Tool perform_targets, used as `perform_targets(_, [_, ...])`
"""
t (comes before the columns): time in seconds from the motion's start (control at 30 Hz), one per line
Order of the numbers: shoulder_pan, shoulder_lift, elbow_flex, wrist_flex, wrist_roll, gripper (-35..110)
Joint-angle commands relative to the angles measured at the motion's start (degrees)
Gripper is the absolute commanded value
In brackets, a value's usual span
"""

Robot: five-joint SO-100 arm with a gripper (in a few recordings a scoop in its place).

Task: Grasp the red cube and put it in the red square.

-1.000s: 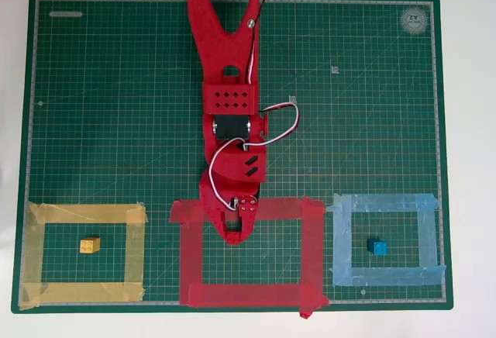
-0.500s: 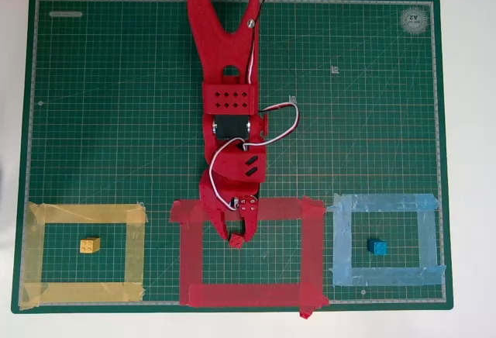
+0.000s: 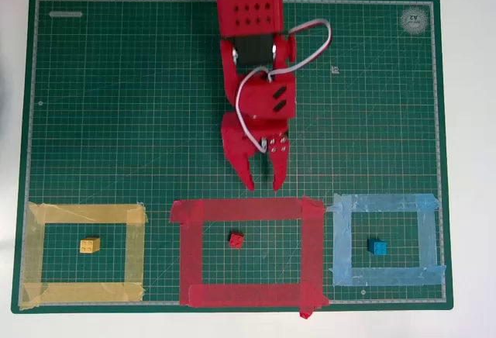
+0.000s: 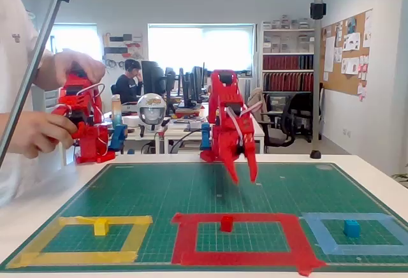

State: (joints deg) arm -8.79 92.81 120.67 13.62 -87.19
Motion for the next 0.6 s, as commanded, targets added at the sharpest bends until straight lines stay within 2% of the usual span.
perform_targets(0.0, [-1.9,27.8,16.4,2.2,-1.7,8])
perform_targets(0.07, [-1.4,36.2,24.2,2.2,-1.7,0])
perform_targets(0.2, [0.0,53.9,40.9,4.0,-1.2,-1])
perform_targets(0.37, [1.9,75.2,53.0,21.1,-1.1,-1])
perform_targets(0.57, [4.2,85.8,57.8,34.2,-1.6,-1])
